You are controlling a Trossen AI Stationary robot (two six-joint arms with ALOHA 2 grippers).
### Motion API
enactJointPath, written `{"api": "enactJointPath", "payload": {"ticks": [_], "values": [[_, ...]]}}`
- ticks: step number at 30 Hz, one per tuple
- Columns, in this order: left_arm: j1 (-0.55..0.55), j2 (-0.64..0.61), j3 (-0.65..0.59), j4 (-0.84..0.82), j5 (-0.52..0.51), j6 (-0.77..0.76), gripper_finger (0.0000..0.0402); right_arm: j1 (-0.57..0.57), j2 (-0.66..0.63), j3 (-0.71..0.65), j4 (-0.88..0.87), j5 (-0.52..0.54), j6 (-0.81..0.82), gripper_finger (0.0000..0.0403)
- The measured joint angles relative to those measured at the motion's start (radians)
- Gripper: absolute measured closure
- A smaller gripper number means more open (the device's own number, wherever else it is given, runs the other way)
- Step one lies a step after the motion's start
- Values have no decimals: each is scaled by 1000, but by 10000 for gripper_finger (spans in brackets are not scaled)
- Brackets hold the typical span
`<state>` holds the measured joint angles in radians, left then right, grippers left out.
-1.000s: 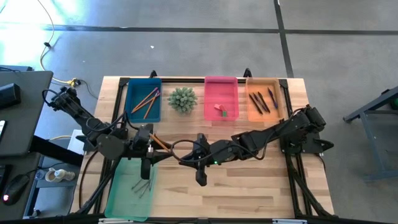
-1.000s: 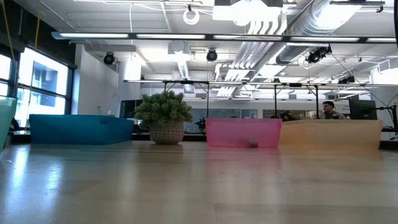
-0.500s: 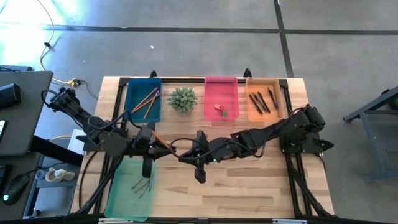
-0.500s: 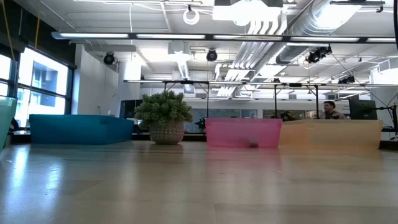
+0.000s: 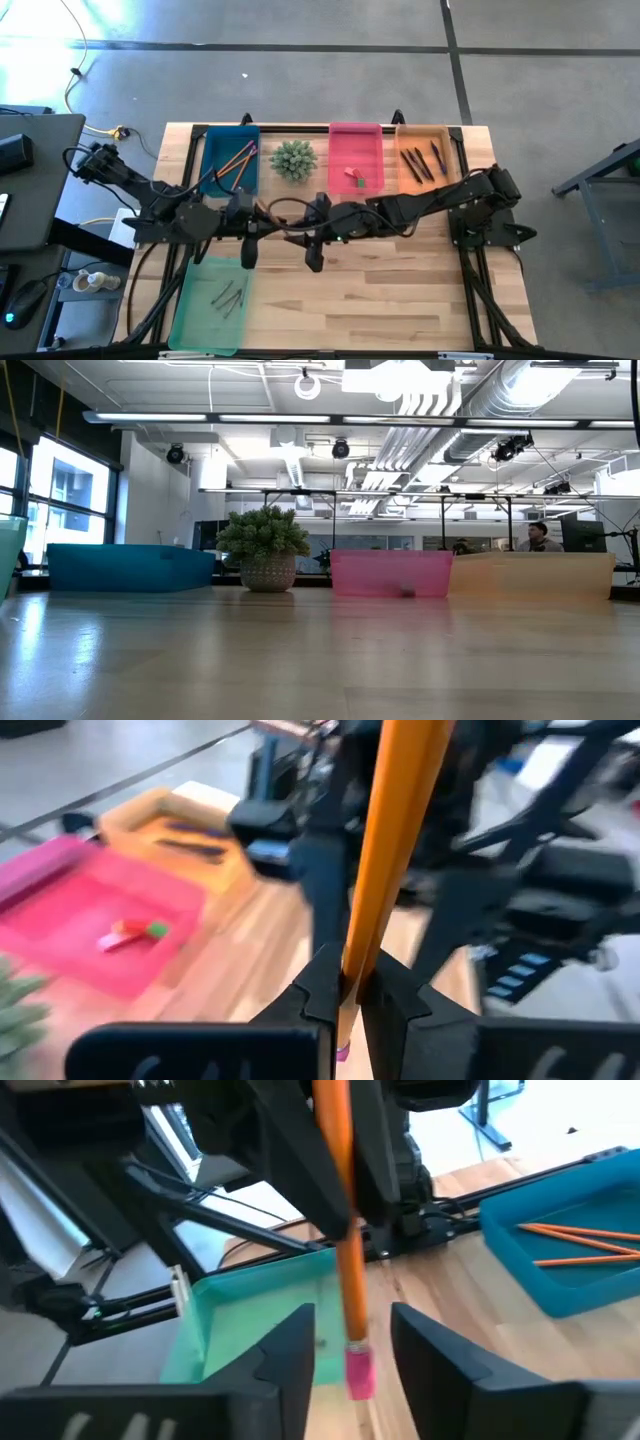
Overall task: Sort crayons/erasers/pens/pencils in bins
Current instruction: Put the orange pencil into the blue bin
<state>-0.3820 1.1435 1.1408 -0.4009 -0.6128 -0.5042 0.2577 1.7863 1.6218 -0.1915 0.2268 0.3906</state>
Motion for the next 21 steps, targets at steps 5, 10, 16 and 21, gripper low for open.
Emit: {"api": "enactJointPath", "payload": {"ticks": [5, 10, 16, 21], "values": [[62, -30, 2, -126, 13, -17, 391, -45, -13, 0, -20, -1, -15, 240], [134, -84, 0, -282, 53, -39, 391, -97, -23, 0, -61, 0, -15, 227], [241, -156, 0, -515, 74, -68, 391, -142, -31, 1, -86, -1, -15, 226], [367, -193, 0, -729, 85, -98, 391, -164, -32, 1, -101, -2, -15, 226]]}}
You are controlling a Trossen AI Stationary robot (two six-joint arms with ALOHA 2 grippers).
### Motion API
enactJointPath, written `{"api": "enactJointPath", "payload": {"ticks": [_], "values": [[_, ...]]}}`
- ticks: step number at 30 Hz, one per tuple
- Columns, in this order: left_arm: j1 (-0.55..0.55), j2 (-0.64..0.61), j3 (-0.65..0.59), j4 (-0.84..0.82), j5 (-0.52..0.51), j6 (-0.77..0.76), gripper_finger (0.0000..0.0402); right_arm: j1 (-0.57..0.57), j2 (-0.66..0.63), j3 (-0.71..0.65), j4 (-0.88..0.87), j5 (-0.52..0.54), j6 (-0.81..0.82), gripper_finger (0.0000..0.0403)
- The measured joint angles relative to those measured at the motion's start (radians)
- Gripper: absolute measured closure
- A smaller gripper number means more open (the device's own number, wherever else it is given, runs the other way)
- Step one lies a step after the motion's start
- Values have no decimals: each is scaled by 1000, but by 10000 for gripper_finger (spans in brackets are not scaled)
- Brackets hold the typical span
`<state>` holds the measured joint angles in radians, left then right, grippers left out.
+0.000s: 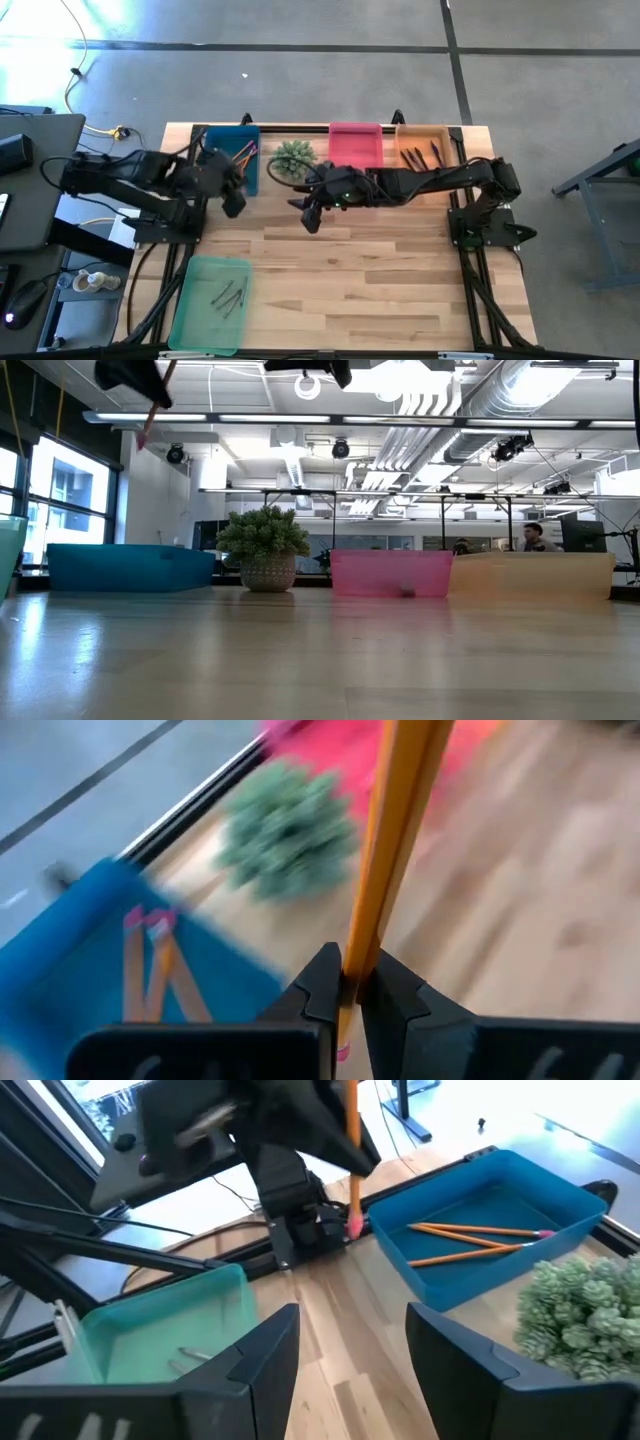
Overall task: Sort crayons/erasers/pens/pencils in bins
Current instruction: Put the orange pencil into the blue bin
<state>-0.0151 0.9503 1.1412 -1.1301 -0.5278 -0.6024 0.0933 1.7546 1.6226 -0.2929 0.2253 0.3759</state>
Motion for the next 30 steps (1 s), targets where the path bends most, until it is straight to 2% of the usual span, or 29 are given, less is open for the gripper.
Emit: {"api": "enactJointPath", "payload": {"ticks": [5, 8, 12, 20, 25, 30], "values": [[142, -5, 0, -170, 5, -4, 391, -19, 0, 0, -24, 0, 0, 226], [229, 3, -1, -205, 13, 41, 391, -30, 0, 0, -38, 3, 0, 226], [351, 20, -1, -213, 33, 121, 391, -47, 0, 0, -58, 10, 2, 226], [576, 116, -1, -208, 138, 229, 391, -87, 0, 0, -93, 12, -18, 226], [678, 207, -1, -208, 208, 265, 391, -123, 0, 0, -132, 14, -73, 226], [759, 314, -1, -208, 234, 283, 391, -182, -4, -1, -186, 5, -136, 226]]}}
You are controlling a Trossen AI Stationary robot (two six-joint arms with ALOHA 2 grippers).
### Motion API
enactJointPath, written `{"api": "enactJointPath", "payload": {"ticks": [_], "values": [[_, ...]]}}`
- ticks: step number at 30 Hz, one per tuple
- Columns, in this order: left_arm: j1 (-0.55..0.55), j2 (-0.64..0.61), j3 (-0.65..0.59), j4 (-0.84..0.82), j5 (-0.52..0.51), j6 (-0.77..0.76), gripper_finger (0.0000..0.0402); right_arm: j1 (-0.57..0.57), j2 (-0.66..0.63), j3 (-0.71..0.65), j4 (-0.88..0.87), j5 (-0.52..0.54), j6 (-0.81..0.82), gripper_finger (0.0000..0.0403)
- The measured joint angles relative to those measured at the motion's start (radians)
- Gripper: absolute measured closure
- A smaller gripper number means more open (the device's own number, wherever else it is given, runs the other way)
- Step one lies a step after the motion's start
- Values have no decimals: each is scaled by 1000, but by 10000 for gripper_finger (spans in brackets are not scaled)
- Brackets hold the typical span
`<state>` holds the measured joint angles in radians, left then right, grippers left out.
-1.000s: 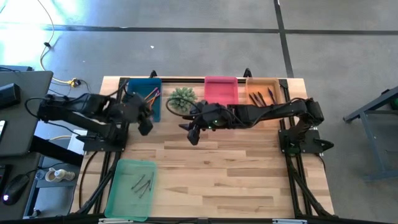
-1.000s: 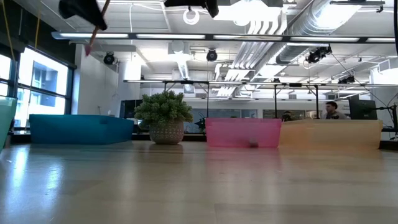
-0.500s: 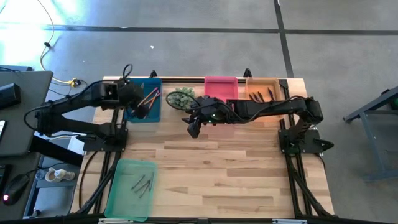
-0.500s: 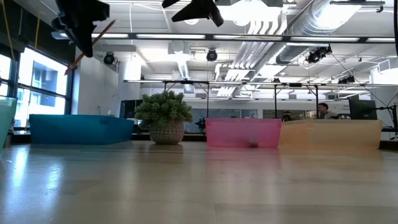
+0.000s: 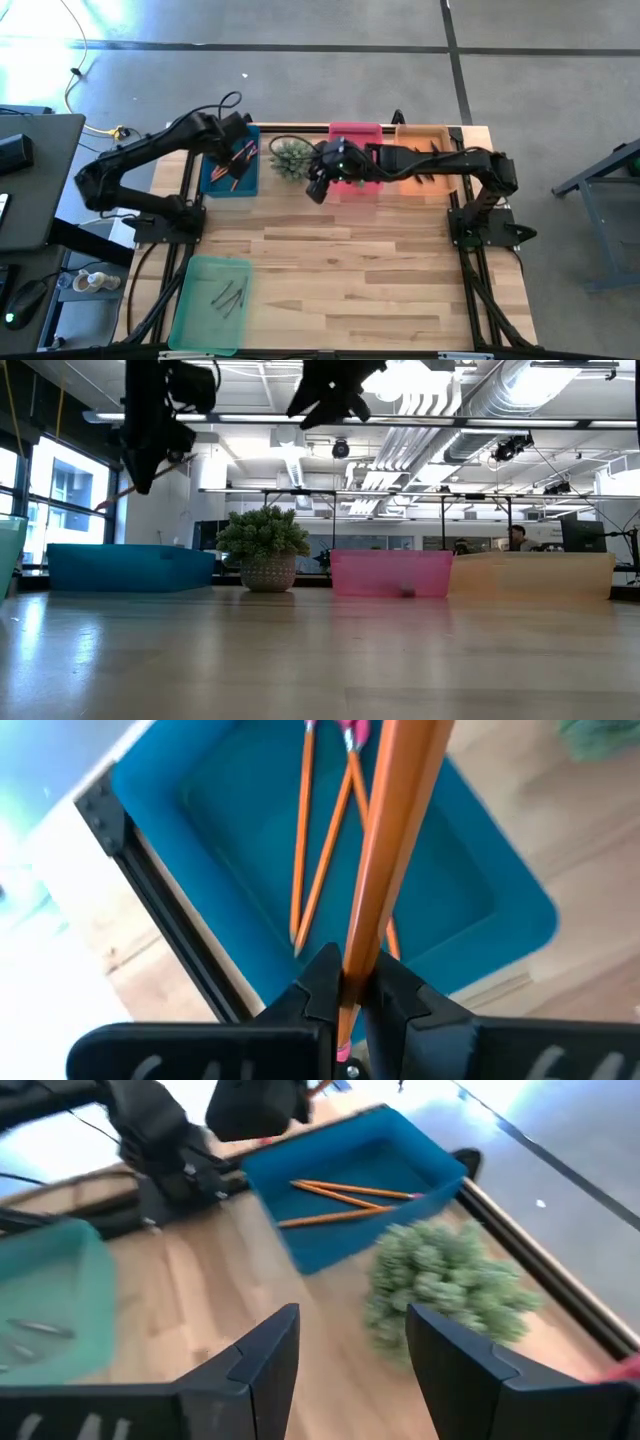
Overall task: Sort crayons/erasers/pens/pencils in bins
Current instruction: Put the orange pencil into the blue bin, then return to Home Position
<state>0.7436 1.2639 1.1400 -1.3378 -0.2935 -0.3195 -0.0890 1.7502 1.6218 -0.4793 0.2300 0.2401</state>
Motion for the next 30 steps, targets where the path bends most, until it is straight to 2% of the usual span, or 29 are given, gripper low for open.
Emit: {"api": "enactJointPath", "payload": {"ticks": [8, 18, 28, 30], "values": [[103, 156, 0, 0, 50, 43, 389, -107, -45, 0, -121, -23, -86, 226], [166, 311, 0, 3, 67, 54, 362, -208, -110, 0, -203, -24, -182, 226], [182, 338, 0, 8, 87, 85, 302, -270, -116, 0, -244, -24, -201, 226], [182, 323, 0, 8, 122, 114, 294, -276, -116, 0, -252, -24, -200, 226]]}}
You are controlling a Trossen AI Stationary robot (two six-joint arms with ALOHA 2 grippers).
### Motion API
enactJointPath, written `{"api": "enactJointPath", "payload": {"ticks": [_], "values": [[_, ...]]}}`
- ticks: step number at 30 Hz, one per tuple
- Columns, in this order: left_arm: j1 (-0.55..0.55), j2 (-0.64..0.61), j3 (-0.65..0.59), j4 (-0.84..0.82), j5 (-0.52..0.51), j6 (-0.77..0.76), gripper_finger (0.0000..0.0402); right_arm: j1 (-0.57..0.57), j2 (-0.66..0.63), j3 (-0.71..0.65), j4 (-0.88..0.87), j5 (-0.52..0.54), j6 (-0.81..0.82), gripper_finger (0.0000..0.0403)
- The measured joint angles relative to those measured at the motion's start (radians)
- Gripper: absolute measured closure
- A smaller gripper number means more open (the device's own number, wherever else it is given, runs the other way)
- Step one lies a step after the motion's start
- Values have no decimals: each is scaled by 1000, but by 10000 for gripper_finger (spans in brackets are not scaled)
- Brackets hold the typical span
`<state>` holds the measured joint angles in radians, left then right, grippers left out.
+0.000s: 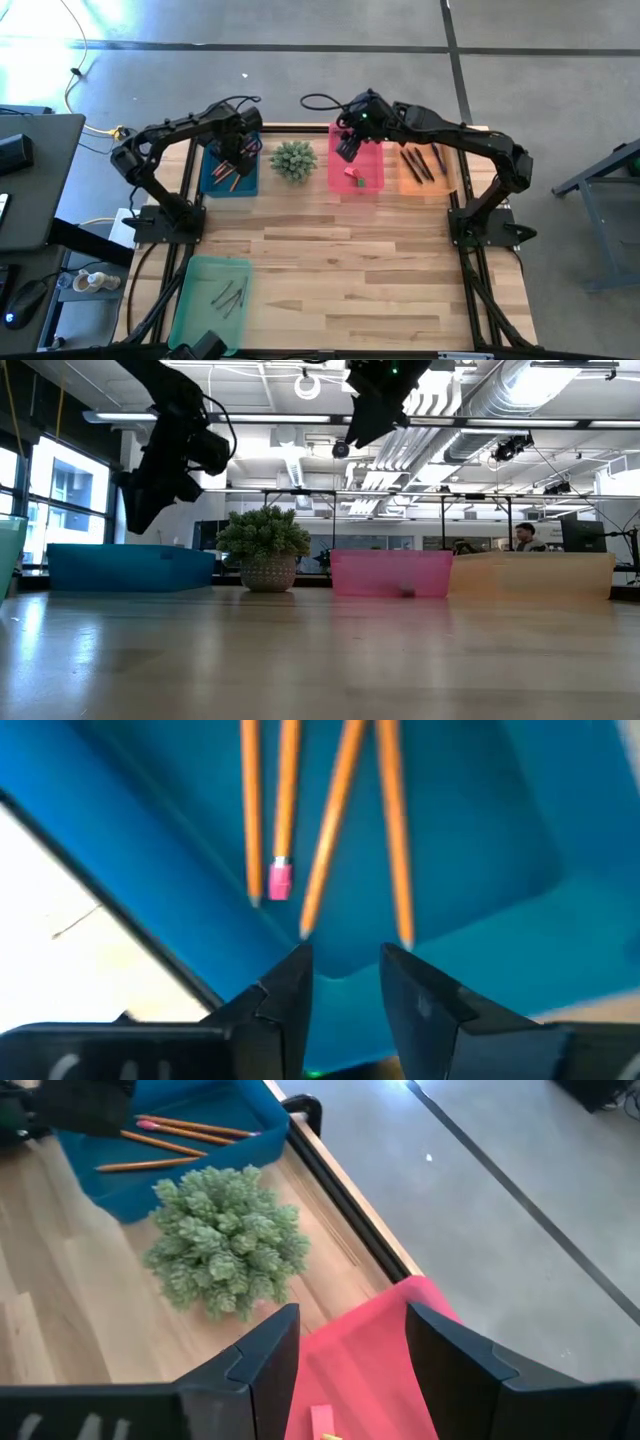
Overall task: Sort crayons/erasers/pens/pencils in bins
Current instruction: Return to Home Position
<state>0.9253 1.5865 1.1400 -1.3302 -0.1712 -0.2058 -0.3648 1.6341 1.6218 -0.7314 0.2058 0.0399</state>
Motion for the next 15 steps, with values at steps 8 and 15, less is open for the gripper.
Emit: {"api": "enactJointPath", "payload": {"ticks": [8, 15], "values": [[-41, -172, 0, 37, 107, 18, 301, 0, -28, 0, -22, -20, 4, 226], [-138, -401, 0, 238, 195, -51, 314, 7, -90, 0, -23, -22, 43, 226]]}}
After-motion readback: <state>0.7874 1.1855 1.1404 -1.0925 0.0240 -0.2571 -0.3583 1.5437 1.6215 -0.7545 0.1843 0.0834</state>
